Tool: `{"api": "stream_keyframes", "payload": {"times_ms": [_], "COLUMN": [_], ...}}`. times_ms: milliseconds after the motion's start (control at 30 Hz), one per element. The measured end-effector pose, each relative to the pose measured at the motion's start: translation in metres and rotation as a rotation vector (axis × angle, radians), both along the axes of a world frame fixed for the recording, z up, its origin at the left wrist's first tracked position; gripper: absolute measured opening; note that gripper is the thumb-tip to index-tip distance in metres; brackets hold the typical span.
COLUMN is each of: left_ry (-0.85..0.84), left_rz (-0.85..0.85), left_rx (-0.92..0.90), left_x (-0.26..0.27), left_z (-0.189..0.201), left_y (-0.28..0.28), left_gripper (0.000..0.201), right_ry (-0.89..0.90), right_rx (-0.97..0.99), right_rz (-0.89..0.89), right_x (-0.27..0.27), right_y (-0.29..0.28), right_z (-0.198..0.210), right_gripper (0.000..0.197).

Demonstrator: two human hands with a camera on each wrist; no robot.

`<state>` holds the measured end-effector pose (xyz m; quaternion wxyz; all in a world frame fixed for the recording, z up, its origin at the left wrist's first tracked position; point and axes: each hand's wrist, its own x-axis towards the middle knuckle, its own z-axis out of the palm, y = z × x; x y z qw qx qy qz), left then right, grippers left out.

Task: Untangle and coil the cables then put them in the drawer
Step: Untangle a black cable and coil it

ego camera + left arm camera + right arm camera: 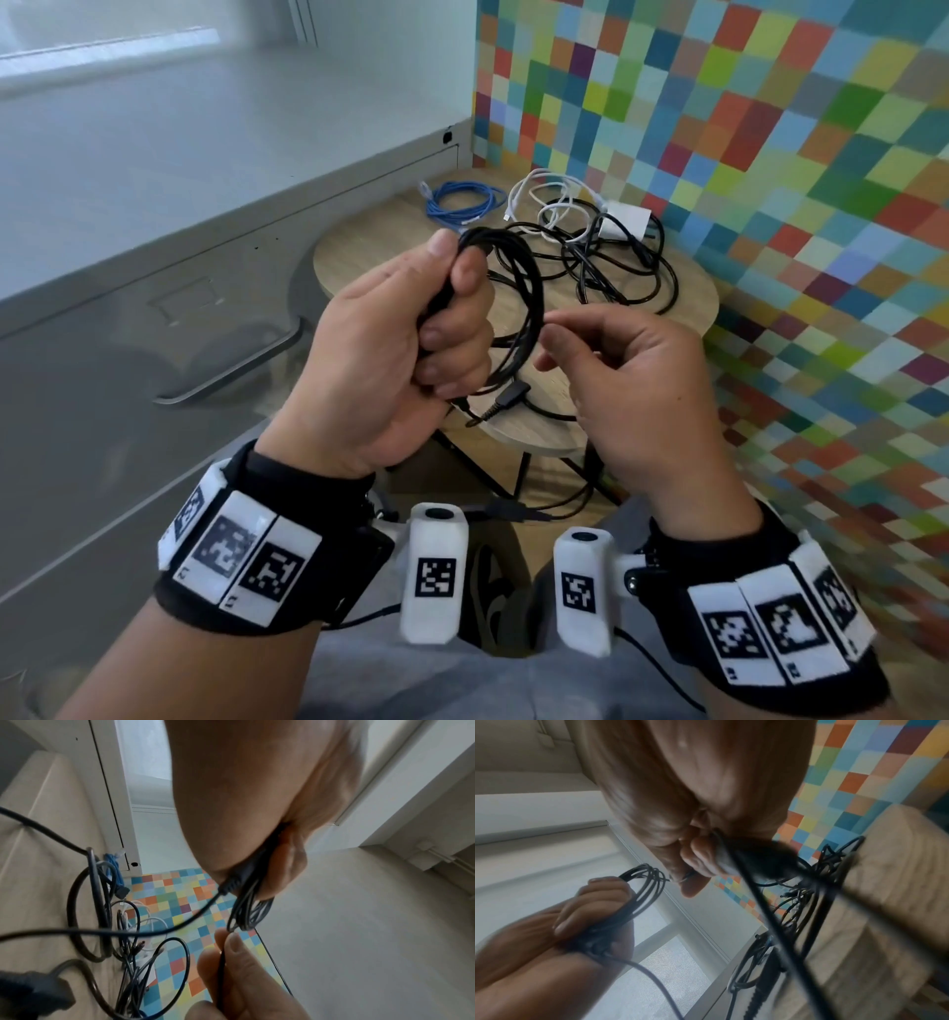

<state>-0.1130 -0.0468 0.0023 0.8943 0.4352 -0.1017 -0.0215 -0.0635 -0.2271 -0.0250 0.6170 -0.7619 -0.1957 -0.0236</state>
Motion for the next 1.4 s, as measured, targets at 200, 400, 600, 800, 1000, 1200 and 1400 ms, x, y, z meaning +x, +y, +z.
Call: {"api": "stream_keyframes", "payload": {"times_ms": [200,400,600,800,1000,1200,1400], "left_ry": [0.012,0.003,0.016,0.063,0.124,0.098,-0.010], "left_rz": [0.072,0.023,0.035,0.079,0.177,0.234,0.322], "left_rx": [-0.026,-0.075,-0.109,-0.121,-0.037,0.155,0.218], "left_x": [0.000,-0.002,0.000,0.003,0.007,0.007,0.006], "left_z": [0.002,0.003,0.002,-0.001,-0.005,-0.008,-0.005], "left_y": [0.004,0.006,0.003,0.000,-0.001,-0.012,-0.012], "left_gripper": [0.034,0.034,0.035,0.036,0.036,0.037,0.036], "right_ry": [0.062,0.173,0.203,0.242,0.491,0.427,0.261], "right_rx": [0.012,0.153,0.228,0.353,0.537,0.514,0.334], "right_rz": [0.003,0.076,0.176,0.193,0.368,0.332,0.089], "right_x": [0.002,0.002,-0.008,-0.012,-0.010,-0.017,-0.017], "right_y": [-0.001,0.002,0.017,0.026,0.019,0.030,0.029], "right_z": [-0.001,-0.005,-0.010,-0.011,-0.003,0.000,-0.005], "right_gripper": [0.023,0.021,0.020,0.018,0.022,0.027,0.011]}}
